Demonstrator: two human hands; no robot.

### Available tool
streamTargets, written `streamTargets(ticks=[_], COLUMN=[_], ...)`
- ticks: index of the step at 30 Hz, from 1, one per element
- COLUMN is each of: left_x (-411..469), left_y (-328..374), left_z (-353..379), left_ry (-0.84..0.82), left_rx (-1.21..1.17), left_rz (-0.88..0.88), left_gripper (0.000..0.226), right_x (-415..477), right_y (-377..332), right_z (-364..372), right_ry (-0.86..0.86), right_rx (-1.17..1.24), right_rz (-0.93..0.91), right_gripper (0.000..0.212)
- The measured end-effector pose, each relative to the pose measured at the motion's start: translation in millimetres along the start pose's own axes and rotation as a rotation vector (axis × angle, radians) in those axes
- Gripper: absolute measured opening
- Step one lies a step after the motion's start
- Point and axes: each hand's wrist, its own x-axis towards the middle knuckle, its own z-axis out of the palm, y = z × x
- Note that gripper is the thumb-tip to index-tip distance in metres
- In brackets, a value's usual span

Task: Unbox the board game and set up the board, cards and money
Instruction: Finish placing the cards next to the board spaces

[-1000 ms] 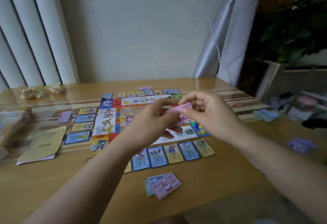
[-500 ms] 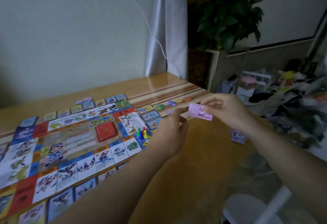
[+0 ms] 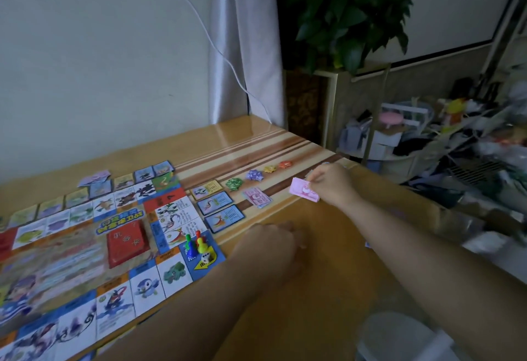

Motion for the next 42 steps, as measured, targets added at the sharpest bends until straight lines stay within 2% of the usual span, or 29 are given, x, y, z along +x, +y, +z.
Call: streamTargets(ticks=[6,10,16,18,20,22,24,27,32,37,42], left_x=[-0.9,-0.1,-1.8,-1.2,-0.2,-0.1,-0.4,-0.2,-3.3,-5.6,-4.8], left_y=[-0.6,0.2,2.3,2.5,2.5,2.7,3.9,6.9,10.7,13.3,13.5], left_z=[-0.4,-0.9,0.8,1.3,1.5,1.9,2.0,0.7,-0.4,0.1,-0.1], left_ry=[0.031,0.012,0.027,0.027,0.024,0.013,0.000,-0.013,0.008,0.013,0.009], left_rx=[-0.004,0.006,0.021,0.016,0.015,0.011,0.011,0.006,0.009,0.034,0.045], left_rz=[0.019,0.022,0.006,0.005,0.000,-0.004,-0.013,-0.036,-0.055,-0.065,-0.062], left_gripper=[0.041,0.044,0.039,0.039,0.039,0.041,0.041,0.041,0.040,0.039,0.039], right_x=[-2.6,0.6,-7.7,-6.3,-10.1,-20.5,-30.1,-37.0,-38.8,-38.7,-40.0], right_y=[1.9,0.0,-4.3,-5.6,-3.8,0.9,10.8,21.3,20.1,23.2,24.7], right_z=[5.3,4.1,-21.6,-49.0,-77.2,-96.7,-105.7,-106.5,-101.2,-99.4,-97.9], right_ry=[0.024,-0.007,0.097,-0.002,-0.198,-0.436,-0.602,-0.680,-0.716,-0.741,-0.717], right_rx=[-0.396,-0.527,-0.442,-0.414,-0.475,-0.636,-0.725,-0.716,-0.719,-0.700,-0.649], right_rz=[-0.103,-0.097,-0.152,-0.103,-0.028,0.060,0.168,0.236,0.234,0.223,0.139], right_gripper=[0.014,0.015,0.009,0.008,0.015,0.046,0.075,0.086,0.065,0.053,0.022])
